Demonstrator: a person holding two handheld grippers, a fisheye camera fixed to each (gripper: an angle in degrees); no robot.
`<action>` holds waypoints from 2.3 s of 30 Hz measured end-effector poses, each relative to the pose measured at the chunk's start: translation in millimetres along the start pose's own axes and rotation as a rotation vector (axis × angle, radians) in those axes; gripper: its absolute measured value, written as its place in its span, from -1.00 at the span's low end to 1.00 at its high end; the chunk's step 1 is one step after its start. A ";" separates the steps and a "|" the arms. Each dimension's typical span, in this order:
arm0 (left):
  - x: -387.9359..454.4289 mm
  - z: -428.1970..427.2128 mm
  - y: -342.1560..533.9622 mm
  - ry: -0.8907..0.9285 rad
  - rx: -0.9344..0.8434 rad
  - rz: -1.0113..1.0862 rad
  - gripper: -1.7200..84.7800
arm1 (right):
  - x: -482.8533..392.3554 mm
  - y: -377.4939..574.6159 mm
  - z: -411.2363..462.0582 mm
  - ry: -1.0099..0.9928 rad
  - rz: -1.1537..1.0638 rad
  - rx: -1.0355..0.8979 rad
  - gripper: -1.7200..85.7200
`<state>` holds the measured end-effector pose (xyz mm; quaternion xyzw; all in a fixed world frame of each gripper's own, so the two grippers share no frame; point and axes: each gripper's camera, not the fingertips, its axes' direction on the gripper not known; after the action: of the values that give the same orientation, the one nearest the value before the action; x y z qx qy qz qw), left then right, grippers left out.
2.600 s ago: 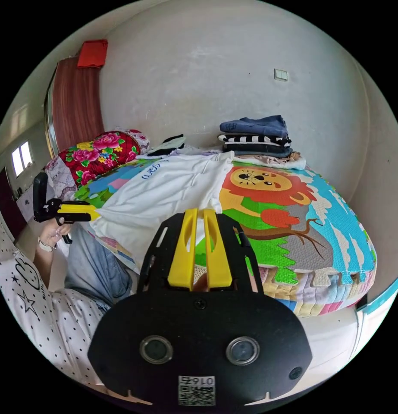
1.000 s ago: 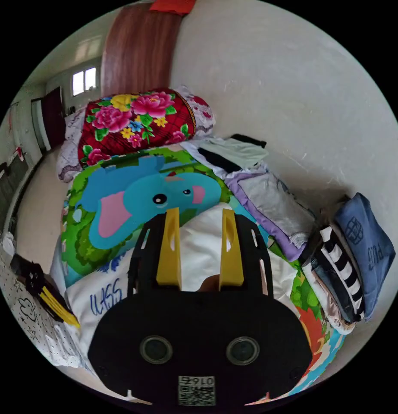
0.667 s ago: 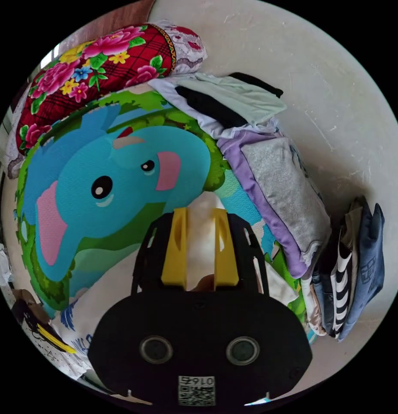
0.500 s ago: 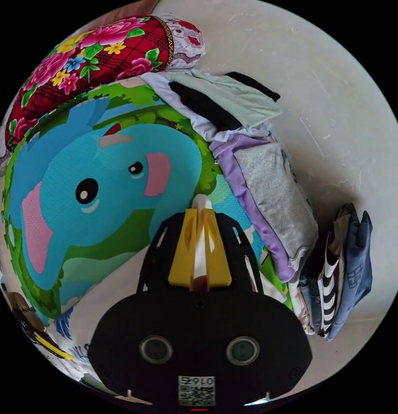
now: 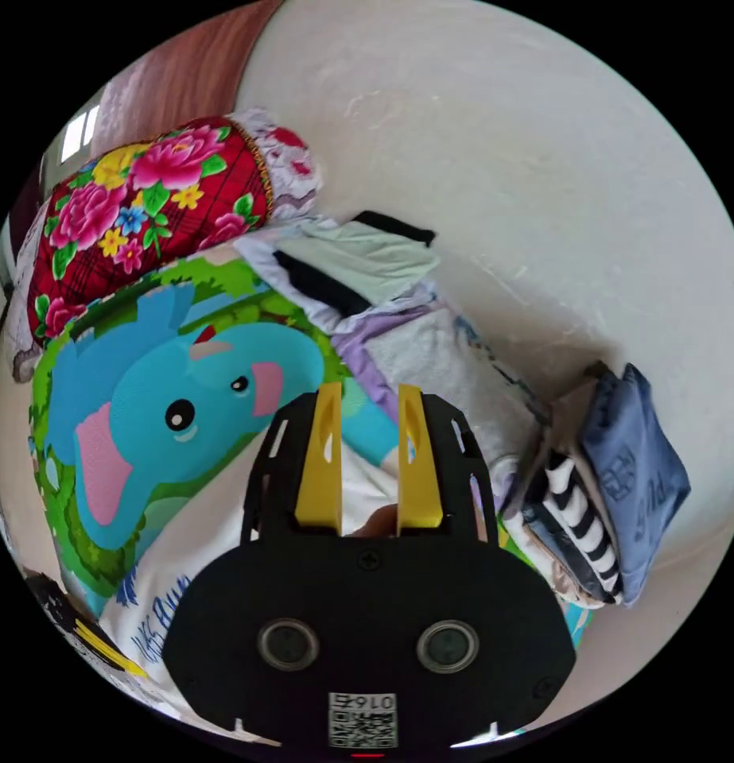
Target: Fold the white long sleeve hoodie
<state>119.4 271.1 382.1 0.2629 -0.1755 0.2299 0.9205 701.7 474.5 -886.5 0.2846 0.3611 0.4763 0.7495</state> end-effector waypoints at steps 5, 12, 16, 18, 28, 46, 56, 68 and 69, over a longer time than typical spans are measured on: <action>12.7 -13.7 -5.4 0.059 0.047 0.018 -0.98 | 71.5 62.0 29.0 0.048 -0.055 -0.237 -0.74; 45.3 21.2 -19.6 0.056 -0.012 0.119 -0.98 | 111.9 152.6 123.4 -0.144 0.017 -0.485 -0.66; 59.9 48.4 -17.9 0.048 -0.083 0.155 -0.98 | 122.9 183.1 151.0 -0.181 0.029 -0.390 -0.80; 64.7 68.1 -12.4 0.034 -0.146 0.160 -0.98 | 126.9 191.4 157.6 -0.168 0.007 -0.370 -0.86; 62.1 110.1 9.3 0.036 -0.235 0.128 -0.98 | 233.6 290.4 216.5 -0.332 0.429 -0.341 -0.76; 67.6 148.9 26.8 0.033 -0.251 0.125 -0.98 | 319.3 524.7 306.8 -0.967 0.833 -0.198 -0.80; 69.1 163.4 32.1 0.039 -0.253 0.121 -0.98 | 318.4 568.2 321.1 -0.949 0.929 -0.109 -0.92; 65.2 176.2 34.6 0.067 -0.254 0.080 -0.98 | 294.8 562.6 197.8 -0.559 0.529 0.050 -0.95; 65.3 176.7 34.0 0.069 -0.257 0.076 -0.98 | 290.1 563.8 203.2 -0.546 0.535 0.017 -0.95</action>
<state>120.5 218.6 566.2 0.1281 -0.1814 0.2490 0.9427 662.9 941.1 -413.1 0.4913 0.0647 0.5588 0.6650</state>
